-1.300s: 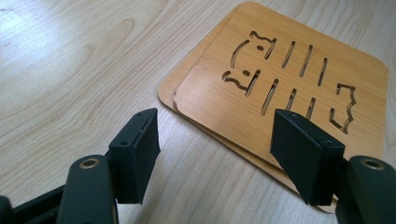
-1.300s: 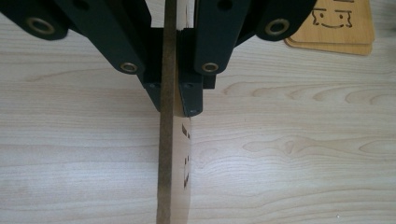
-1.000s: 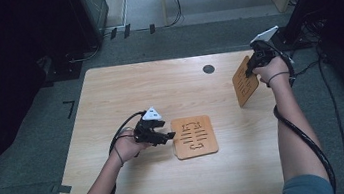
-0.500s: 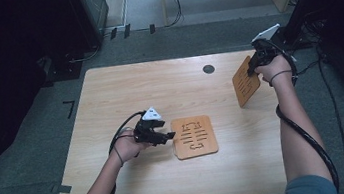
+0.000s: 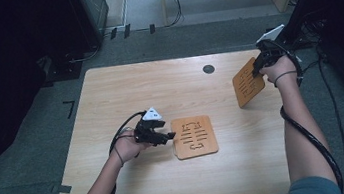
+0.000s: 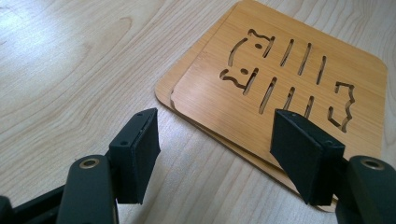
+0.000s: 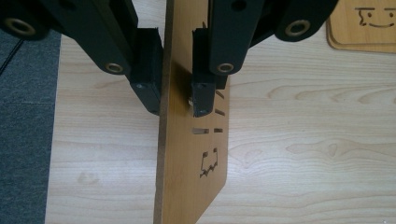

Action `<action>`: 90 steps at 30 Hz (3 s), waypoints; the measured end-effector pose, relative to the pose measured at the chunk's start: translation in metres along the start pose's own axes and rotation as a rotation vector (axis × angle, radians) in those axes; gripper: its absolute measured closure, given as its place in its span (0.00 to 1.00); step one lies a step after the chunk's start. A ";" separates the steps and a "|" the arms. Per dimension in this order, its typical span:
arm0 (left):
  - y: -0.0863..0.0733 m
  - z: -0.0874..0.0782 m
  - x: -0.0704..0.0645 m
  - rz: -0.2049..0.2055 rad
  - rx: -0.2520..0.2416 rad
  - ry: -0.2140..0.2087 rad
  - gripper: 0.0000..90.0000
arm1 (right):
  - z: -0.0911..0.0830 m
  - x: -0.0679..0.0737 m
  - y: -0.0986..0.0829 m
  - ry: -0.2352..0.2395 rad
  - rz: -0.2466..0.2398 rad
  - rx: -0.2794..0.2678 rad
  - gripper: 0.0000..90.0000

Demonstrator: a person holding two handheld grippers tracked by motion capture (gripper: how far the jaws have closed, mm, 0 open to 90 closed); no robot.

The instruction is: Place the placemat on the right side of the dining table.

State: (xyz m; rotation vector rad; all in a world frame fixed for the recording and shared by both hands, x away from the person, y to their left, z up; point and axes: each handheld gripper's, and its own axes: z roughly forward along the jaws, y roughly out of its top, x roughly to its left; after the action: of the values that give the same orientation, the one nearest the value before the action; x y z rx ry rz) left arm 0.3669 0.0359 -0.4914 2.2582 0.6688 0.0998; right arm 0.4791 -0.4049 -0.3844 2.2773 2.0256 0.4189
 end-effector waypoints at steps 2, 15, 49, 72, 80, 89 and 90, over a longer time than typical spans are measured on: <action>0.000 0.000 0.000 0.000 0.000 0.000 0.35 | 0.001 -0.002 -0.001 0.003 0.010 -0.002 0.86; 0.000 0.000 0.001 -0.002 0.001 0.002 0.35 | 0.010 -0.009 -0.007 0.011 0.019 -0.014 0.81; -0.001 0.000 0.002 0.002 0.001 0.004 0.35 | 0.037 -0.024 -0.017 0.056 0.060 -0.028 0.68; 0.000 -0.002 0.003 0.009 -0.021 0.020 0.35 | 0.056 -0.028 -0.024 0.078 0.063 -0.041 0.58; 0.000 -0.001 0.003 0.009 -0.018 0.021 0.35 | 0.063 -0.031 -0.027 0.102 0.074 -0.045 0.56; 0.000 -0.001 0.003 0.007 -0.016 0.019 0.35 | 0.071 -0.032 -0.030 0.087 0.073 -0.048 0.53; 0.000 -0.001 0.003 0.008 -0.016 0.020 0.35 | 0.071 -0.032 -0.030 0.087 0.071 -0.048 0.53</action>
State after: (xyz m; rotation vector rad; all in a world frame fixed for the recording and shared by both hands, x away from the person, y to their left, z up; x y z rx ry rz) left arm 0.3689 0.0377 -0.4916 2.2476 0.6672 0.1314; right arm 0.4645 -0.4227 -0.4648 2.3475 1.9541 0.5750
